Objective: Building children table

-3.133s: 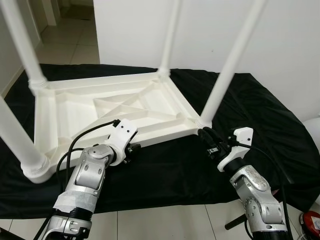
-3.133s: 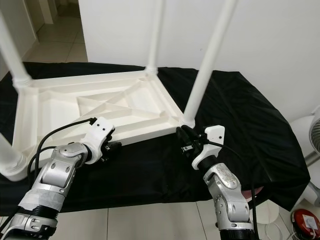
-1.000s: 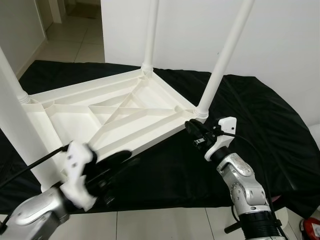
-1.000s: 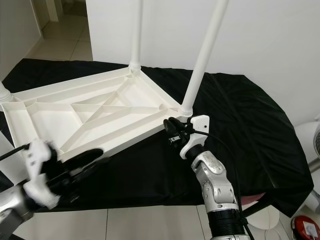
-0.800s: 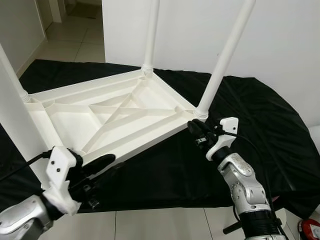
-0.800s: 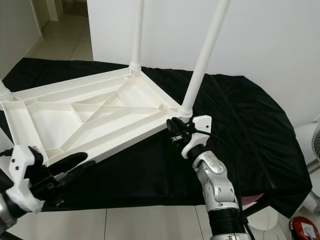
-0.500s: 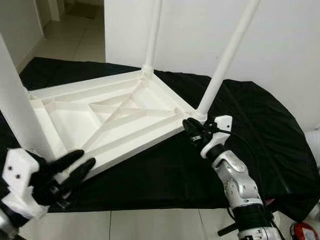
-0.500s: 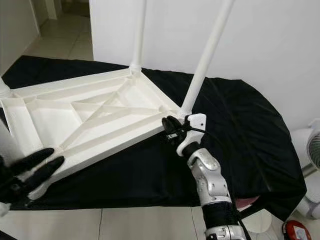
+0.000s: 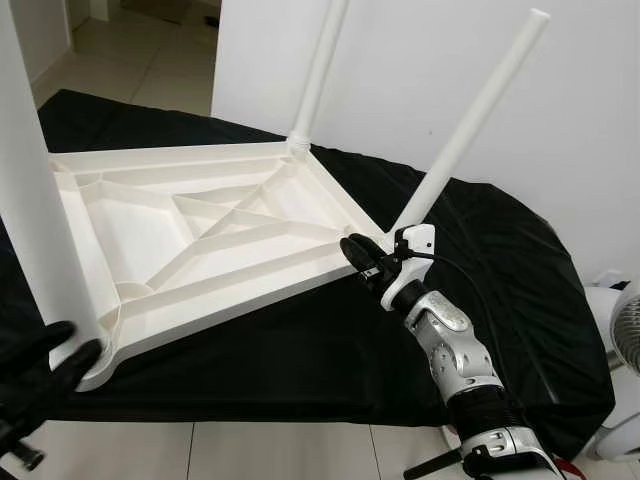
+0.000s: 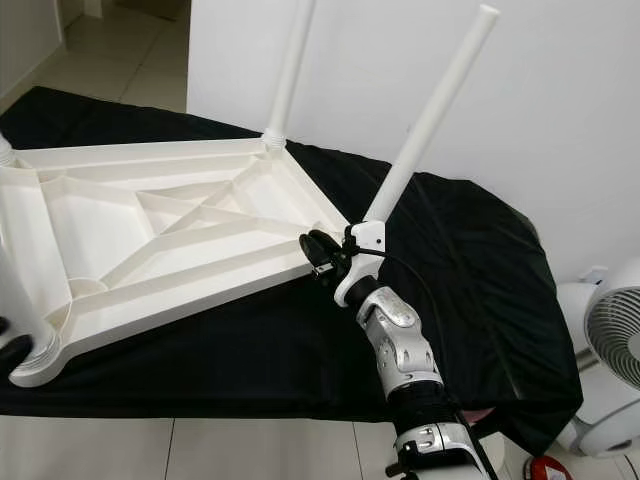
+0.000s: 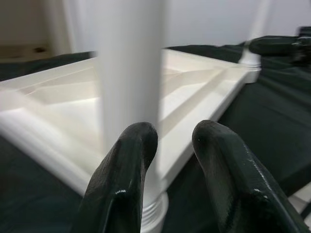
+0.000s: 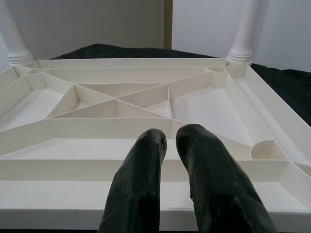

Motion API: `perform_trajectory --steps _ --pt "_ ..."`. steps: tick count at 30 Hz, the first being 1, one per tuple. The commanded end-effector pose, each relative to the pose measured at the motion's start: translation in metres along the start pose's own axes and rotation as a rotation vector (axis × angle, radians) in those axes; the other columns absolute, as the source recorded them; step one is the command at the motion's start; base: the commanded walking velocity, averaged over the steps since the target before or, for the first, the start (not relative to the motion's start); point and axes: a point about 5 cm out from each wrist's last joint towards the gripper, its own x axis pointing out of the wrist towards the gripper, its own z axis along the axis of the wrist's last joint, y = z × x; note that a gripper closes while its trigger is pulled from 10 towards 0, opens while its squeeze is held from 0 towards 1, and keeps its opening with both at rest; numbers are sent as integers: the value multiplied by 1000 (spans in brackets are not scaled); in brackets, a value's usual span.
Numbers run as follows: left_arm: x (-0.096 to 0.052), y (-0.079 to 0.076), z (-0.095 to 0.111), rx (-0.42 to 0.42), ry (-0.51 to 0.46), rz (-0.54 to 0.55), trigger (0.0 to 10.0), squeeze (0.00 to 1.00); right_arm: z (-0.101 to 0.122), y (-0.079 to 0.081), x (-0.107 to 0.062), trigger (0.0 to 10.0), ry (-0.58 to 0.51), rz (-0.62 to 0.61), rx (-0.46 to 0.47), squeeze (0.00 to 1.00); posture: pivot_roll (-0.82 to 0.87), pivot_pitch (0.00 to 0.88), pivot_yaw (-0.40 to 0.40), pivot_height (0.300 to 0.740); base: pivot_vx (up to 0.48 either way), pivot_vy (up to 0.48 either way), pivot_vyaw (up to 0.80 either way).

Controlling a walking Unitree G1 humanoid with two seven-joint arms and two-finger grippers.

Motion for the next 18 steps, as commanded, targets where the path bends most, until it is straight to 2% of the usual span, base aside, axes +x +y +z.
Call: perform_trajectory --steps 1,5,9,12,13,14,15,16,18 --pt "-1 -1 1 0 -14 -11 10000 0 2 -6 -2 10000 -2 -14 -17 0 335 0 -254 740 0 0 0" --pt "-27 19 -13 -18 60 92 10000 0 -2 -5 -3 10000 -1 -12 -9 0 334 0 -243 740 0 0 0" --pt "-34 29 -17 -22 73 146 10000 0 -3 -5 -3 10000 -1 -14 -8 0 332 0 -240 740 0 0 0" --pt "-39 49 -24 -8 73 265 10000 0 -4 -6 -4 10000 -7 -17 -9 0 322 0 -229 740 0 0 0" --pt "-39 53 -26 -12 76 288 10000 0 -4 -6 -4 10000 -8 -19 -9 0 322 0 -229 740 0 0 0" --pt "-32 58 -29 -9 71 332 10000 0 -4 -6 -4 10000 -12 -24 -7 0 314 0 -225 740 0 0 0" --pt "-32 58 -29 -9 71 332 10000 0 -4 -6 -4 10000 -12 -24 -7 0 314 0 -225 740 0 0 0" --pt "-18 64 -30 16 31 393 10000 0 -4 -5 -4 10000 -19 -32 -2 0 300 0 -212 740 0 0 0" --pt "-12 66 -30 32 3 409 10000 0 -4 -5 -4 10000 -23 -34 0 0 300 0 -212 740 0 0 0"
